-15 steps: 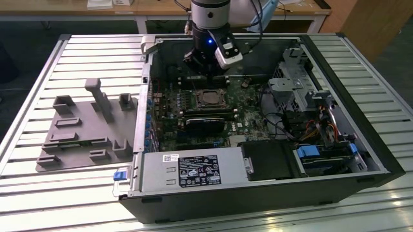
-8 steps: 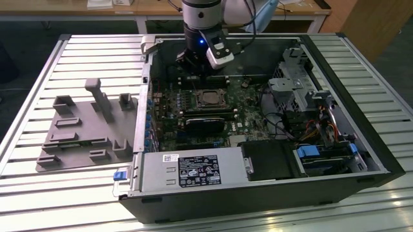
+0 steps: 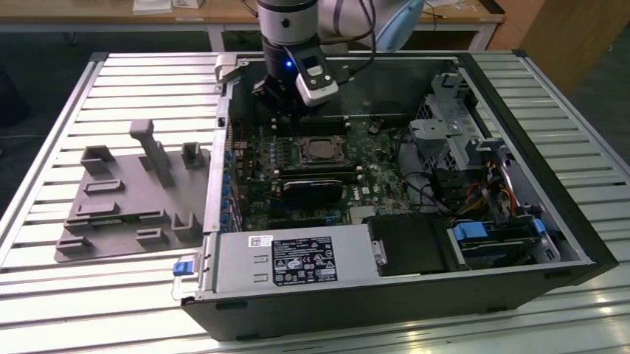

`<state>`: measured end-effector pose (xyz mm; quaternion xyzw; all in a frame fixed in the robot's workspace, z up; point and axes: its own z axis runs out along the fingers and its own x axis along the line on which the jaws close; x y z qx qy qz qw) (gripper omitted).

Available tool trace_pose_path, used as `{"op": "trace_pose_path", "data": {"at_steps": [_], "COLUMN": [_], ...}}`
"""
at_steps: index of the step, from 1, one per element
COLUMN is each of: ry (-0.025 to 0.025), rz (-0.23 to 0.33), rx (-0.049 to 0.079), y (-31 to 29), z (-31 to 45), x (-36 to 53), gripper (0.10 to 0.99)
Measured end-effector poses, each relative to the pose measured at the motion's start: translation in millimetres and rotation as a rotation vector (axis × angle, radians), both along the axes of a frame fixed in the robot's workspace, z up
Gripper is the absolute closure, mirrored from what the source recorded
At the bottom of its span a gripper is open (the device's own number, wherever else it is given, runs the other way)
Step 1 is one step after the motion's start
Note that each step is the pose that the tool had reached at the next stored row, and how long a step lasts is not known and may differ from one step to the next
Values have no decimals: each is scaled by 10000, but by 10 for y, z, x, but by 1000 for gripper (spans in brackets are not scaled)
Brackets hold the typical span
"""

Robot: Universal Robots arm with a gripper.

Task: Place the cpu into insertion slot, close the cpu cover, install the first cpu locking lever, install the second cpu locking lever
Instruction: 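Install the first cpu locking lever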

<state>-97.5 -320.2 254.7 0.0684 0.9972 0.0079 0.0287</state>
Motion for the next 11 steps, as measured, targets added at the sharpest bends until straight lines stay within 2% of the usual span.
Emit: {"op": "trace_pose_path", "data": {"at_steps": [5, 6, 7, 11], "ry": [0, 1, 1, 1], "rz": [0, 1, 3, 9], "rx": [5, 39, 104, 570], "y": [0, 0, 0, 0], "z": [-1, 0, 0, -1], "x": [-106, -114, -118, -132], "gripper": [980, 980, 980, 980]}}
